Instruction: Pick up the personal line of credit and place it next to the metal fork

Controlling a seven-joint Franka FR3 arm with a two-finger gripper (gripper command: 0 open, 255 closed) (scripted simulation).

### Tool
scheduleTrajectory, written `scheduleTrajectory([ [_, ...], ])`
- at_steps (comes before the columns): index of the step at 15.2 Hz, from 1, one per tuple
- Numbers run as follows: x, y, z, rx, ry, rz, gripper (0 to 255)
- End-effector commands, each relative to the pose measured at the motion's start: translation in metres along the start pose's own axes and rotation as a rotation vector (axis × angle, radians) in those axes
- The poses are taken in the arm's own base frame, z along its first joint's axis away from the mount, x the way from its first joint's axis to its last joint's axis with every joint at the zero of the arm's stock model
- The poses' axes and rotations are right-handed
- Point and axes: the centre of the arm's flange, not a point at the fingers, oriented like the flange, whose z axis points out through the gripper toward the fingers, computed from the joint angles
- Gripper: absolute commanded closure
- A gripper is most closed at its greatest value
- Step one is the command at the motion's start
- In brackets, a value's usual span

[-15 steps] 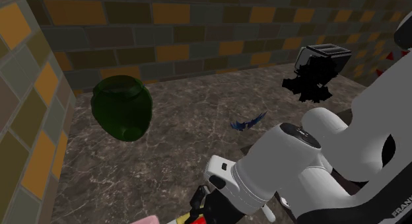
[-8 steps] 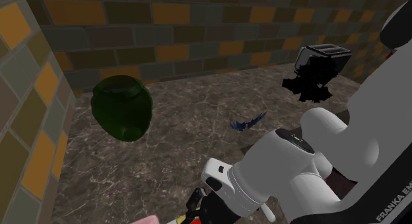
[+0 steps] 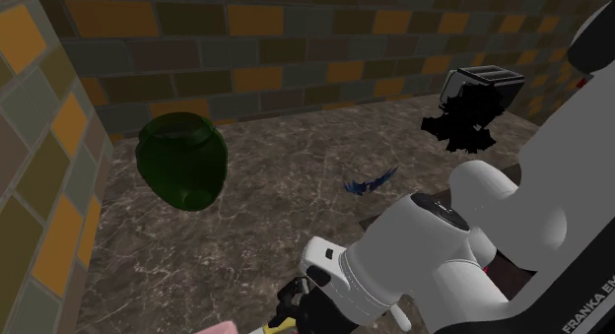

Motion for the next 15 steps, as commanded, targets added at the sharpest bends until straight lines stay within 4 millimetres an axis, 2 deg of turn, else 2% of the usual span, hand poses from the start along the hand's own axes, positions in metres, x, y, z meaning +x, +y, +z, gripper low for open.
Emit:
scheduleTrajectory([
  [1,-0.013,-0.002,0.01,0.002,-0.038,-0.022,0],
  [2,-0.009,-0.001,0.009,0.002,-0.038,-0.022,0],
  [3,-0.016,0.0,0.008,0.002,-0.038,-0.023,0],
  [7,-0.014,0.0,-0.042,0.002,-0.038,-0.023,0],
  [15,-0.014,0.0,-0.042,0.002,-0.038,-0.023,0],
])
